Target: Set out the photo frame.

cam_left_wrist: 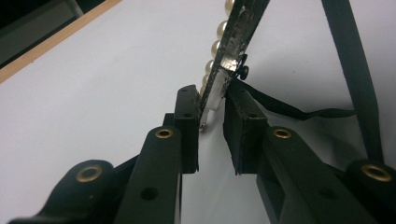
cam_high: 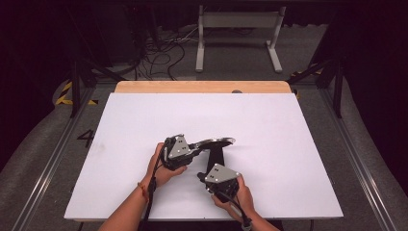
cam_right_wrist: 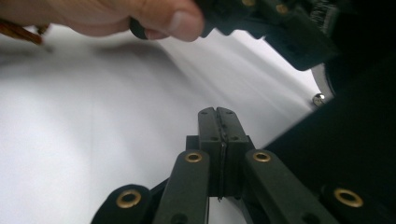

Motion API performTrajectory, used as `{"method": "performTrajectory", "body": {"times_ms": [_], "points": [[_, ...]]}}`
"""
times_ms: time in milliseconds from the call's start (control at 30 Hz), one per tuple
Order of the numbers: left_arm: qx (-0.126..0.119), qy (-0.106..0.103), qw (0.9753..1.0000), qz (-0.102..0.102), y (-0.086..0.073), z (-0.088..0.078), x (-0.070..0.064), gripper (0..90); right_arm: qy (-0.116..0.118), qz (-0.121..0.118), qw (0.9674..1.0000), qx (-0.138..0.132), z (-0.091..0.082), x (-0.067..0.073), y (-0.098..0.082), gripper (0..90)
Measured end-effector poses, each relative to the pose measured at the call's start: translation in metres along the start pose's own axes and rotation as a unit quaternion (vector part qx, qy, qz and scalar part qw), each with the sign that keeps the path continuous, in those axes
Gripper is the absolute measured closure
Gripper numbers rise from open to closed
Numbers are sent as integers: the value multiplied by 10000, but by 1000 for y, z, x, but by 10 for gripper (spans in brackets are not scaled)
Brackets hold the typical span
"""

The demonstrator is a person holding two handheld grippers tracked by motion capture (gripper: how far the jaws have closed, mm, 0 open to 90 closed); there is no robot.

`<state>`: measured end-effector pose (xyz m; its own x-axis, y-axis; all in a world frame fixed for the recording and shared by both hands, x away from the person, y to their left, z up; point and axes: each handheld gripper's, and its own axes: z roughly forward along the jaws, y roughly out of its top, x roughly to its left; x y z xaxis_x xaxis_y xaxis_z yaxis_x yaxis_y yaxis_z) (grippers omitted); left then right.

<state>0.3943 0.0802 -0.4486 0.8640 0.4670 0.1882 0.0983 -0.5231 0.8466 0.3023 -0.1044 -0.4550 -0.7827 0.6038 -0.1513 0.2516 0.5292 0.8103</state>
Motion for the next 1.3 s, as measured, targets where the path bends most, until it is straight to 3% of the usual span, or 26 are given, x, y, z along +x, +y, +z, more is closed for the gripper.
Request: {"method": "performTrajectory", "body": {"times_ms": [100,200,300,367,500,667,833,1167,1233,1300], "points": [[18,42,10000,-4,0,0,-1,764,-247,-286,9992,125,9,10,1,900],[-3,-8,9999,-104,0,0,0,761,-355,-253,9987,261,14,12,-1,900],[69,8,10000,-28,1,-1,-1,768,-488,-293,9977,366,14,11,-2,900],[110,38,9999,3,2,-1,-2,772,-471,-155,9980,397,14,7,-3,900],[164,55,9998,87,3,-2,-3,789,-488,-191,9973,517,11,4,-5,900],[127,2,9999,-27,3,-2,-5,800,-510,-62,9972,544,5,-2,-9,900],[138,16,9999,19,5,0,-10,803,-453,98,9973,563,-8,-14,-17,900],[111,84,9999,73,7,3,-15,800,-498,271,9971,516,-15,-26,-22,900],[79,225,9997,31,8,5,-15,754,-506,295,9970,512,-15,-26,-22,900],[50,173,9998,-13,8,6,-15,712,-482,338,9969,525,-15,-26,-23,900]]}}
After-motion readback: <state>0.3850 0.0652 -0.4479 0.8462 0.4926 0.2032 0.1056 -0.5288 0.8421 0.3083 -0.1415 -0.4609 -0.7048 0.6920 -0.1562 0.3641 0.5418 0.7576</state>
